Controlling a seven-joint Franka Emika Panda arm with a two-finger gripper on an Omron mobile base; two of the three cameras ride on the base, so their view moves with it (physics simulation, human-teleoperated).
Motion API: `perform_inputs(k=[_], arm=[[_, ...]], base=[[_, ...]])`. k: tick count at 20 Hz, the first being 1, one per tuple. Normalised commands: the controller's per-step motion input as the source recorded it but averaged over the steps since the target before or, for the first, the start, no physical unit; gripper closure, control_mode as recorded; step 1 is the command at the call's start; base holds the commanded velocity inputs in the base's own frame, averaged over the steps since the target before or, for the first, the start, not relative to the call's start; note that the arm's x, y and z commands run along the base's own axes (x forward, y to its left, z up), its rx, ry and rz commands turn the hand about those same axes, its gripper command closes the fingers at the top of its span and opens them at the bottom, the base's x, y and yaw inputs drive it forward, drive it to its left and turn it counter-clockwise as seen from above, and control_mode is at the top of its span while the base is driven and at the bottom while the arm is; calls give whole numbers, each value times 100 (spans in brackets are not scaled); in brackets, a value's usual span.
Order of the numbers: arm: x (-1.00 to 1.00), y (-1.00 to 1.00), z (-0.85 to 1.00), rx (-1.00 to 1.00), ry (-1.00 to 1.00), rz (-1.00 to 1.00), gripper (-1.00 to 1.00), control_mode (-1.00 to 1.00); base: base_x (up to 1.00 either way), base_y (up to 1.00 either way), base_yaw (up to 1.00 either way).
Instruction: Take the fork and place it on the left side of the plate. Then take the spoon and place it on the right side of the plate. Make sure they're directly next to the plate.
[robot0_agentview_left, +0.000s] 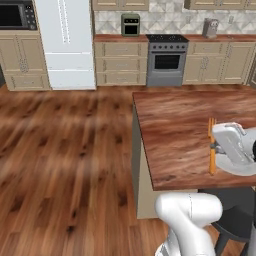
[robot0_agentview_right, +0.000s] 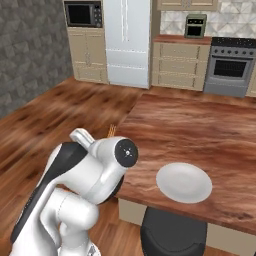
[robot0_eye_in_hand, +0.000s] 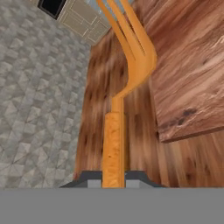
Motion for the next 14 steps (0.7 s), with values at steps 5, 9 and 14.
perform_inputs(k=[5, 9, 14], arm=[[65, -33, -14, -4, 0, 0, 100, -100], [48, -45, -29, 0, 0, 1, 100, -100], [18, -43, -47, 0, -2, 7, 100, -100]], base=[[0, 0, 0], [0, 0, 0], [0, 0, 0]])
